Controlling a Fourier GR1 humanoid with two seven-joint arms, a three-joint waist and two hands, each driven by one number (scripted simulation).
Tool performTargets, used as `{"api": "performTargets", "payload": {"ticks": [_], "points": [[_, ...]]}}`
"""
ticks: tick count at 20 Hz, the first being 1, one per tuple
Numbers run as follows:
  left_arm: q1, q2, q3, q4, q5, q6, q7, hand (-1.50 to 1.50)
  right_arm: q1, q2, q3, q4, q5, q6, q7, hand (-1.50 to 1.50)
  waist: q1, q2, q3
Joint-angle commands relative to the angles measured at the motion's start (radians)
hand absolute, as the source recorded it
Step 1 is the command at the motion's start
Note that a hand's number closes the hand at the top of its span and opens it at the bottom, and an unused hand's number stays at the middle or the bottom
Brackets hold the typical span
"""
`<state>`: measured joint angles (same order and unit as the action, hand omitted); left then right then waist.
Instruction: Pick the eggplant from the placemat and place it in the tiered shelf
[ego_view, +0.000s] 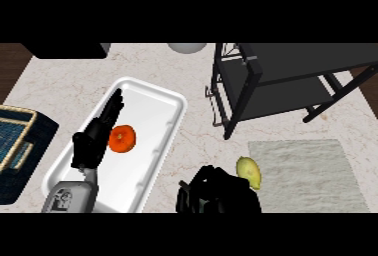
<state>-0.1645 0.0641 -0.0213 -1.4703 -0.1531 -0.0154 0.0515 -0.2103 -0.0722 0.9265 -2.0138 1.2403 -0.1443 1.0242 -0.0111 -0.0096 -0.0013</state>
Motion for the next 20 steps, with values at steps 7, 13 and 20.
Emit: {"api": "performTargets", "payload": {"ticks": [7, 13, 20], "points": [[-0.033, -0.011, -0.002, 0.048, -0.010, 0.005, -0.016, 0.00, -0.201, 0.070, -0.150, -0.301, 0.072, 0.238, 0.226, 1.50, 0.003, 0.007, 0.000], [-0.019, -0.029, -0.012, 0.068, -0.023, 0.021, -0.052, 0.00, -0.371, 0.071, -0.274, -0.257, 0.028, 0.333, 0.282, 1.50, 0.010, 0.007, -0.001], [-0.023, -0.006, 0.003, 0.039, -0.010, 0.003, -0.034, 0.00, -0.559, 0.072, -0.543, -0.164, -0.041, 0.407, 0.201, 1.50, 0.016, 0.007, 0.000]]}}
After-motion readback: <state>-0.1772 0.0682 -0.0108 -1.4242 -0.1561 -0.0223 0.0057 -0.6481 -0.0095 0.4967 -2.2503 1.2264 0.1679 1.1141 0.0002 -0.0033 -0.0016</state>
